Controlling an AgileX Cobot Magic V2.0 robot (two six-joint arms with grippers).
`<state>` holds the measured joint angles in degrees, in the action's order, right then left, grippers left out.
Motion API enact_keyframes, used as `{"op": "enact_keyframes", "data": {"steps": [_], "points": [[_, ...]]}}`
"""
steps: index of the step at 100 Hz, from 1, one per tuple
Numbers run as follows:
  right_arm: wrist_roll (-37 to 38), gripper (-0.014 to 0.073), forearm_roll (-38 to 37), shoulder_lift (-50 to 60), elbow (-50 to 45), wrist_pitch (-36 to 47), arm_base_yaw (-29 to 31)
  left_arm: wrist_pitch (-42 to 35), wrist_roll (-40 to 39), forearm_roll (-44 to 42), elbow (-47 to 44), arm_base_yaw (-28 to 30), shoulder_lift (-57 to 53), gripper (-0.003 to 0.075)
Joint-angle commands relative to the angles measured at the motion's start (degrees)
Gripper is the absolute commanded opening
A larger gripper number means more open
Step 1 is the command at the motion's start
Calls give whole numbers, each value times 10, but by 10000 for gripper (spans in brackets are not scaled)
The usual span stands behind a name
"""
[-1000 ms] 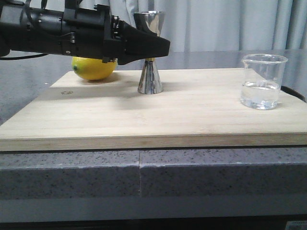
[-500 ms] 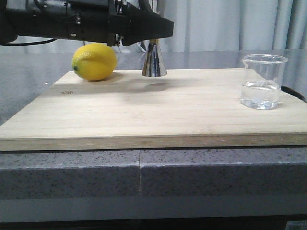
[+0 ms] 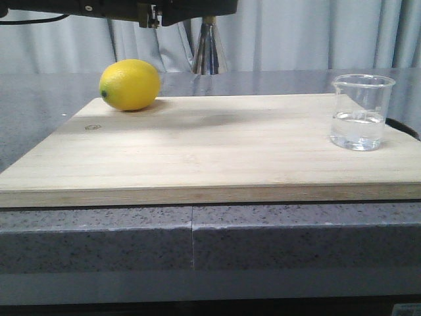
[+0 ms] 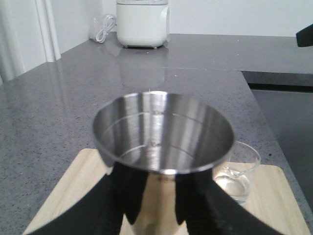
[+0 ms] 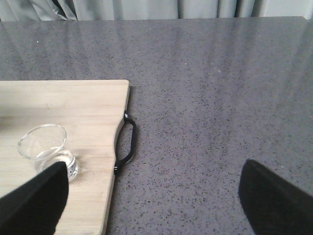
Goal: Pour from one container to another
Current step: 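Lift the steel jigger upright off the board with the left gripper, then move the right gripper toward the glass beaker of water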
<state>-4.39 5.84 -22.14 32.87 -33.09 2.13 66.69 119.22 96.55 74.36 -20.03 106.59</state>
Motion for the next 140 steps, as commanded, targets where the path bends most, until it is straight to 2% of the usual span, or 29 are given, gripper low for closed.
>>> {"op": "enact_keyframes", "data": {"steps": [1,33,93,112,125,140], "points": [[-2,642,-3,-9,19,40,2,67,-23,24,18,-5,-43,237],[-2,642,-4,-9,19,39,2,67,-51,-7,17,-5,-64,237],[-8,642,-4,-49,19,34,1,61,-49,41,6,-33,-62,237],[-56,642,-3,-73,19,16,1,61,-51,41,6,-33,-62,237],[-70,642,20,-74,26,16,-36,61,-51,41,6,-33,-62,237],[-84,642,0,-74,33,17,-123,60,-51,41,6,-33,-62,237]]}}
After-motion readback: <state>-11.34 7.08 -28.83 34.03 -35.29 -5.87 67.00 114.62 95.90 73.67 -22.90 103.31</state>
